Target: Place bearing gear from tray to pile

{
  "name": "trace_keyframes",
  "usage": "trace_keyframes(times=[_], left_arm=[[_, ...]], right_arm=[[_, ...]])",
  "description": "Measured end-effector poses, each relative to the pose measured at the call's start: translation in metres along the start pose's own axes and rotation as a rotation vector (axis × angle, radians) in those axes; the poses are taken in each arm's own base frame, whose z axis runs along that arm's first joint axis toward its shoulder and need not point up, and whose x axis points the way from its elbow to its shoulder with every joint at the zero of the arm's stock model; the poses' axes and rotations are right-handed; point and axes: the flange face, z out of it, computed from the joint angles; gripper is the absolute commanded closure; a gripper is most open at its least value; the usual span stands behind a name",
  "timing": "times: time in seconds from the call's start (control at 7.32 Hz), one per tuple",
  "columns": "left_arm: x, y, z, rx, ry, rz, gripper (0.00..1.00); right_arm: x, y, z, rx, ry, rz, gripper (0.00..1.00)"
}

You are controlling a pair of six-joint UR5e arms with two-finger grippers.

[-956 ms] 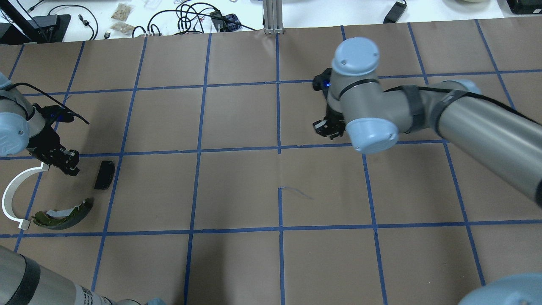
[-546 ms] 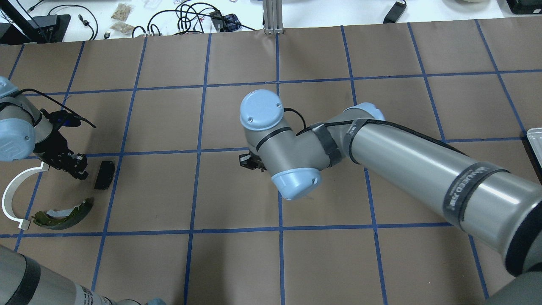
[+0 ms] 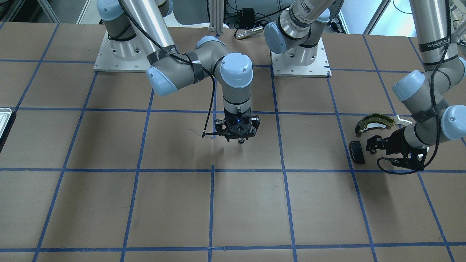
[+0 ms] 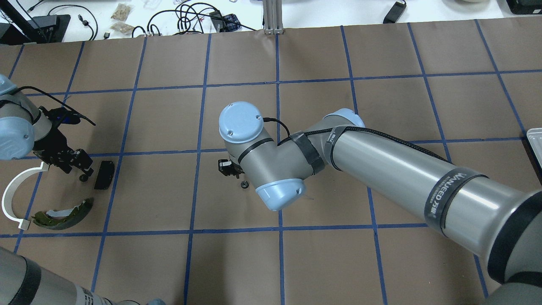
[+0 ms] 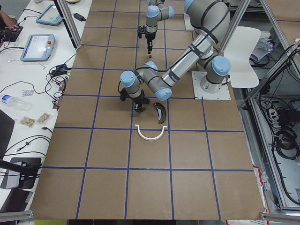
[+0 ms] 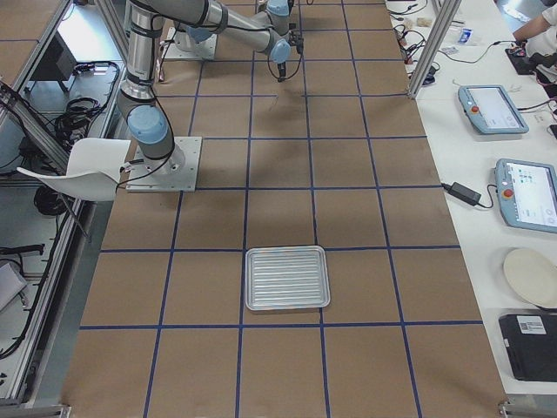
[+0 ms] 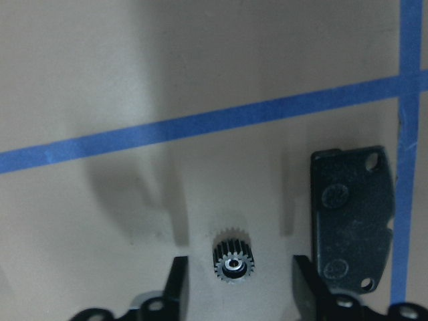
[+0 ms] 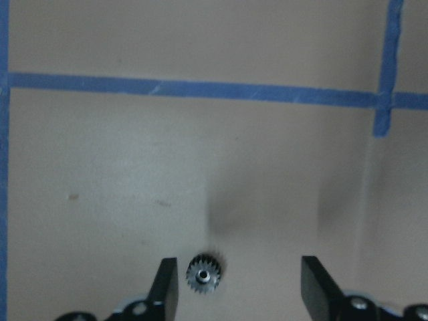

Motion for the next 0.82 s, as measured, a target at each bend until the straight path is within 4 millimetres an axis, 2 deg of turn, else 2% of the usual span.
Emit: trace_keyframes(times=[0.14, 0.27, 0.41, 0.55, 0.68, 0.82], left_arm=[[0.016, -0.013, -0.016, 0.015, -0.025, -0.016, 0.0], [0.047, -0.03, -0.038, 0.034, -0.055, -0.023, 0.0], [0.088, -0.046, -0.061, 0.054, -0.077, -0.037, 0.0], [0.136, -0.06, -0.079, 0.08, -0.083, -0.066, 0.0], [0.189, -0.069, -0.09, 0.107, -0.073, -0.092, 0.0], [0.242, -0.073, -0.092, 0.122, -0.05, -0.113, 0.0]], right_arm=[[0.025, -0.034, -0.024, 0.017, -0.002, 0.042, 0.0], [0.061, -0.069, -0.058, 0.019, 0.008, 0.051, 0.0], [0.103, -0.099, -0.099, 0.017, 0.024, 0.036, 0.0], [0.141, -0.119, -0.143, 0.013, 0.033, 0.034, 0.0], [0.172, -0.132, -0.191, 0.007, 0.037, 0.036, 0.0], [0.191, -0.135, -0.229, -0.01, 0.042, 0.042, 0.0]])
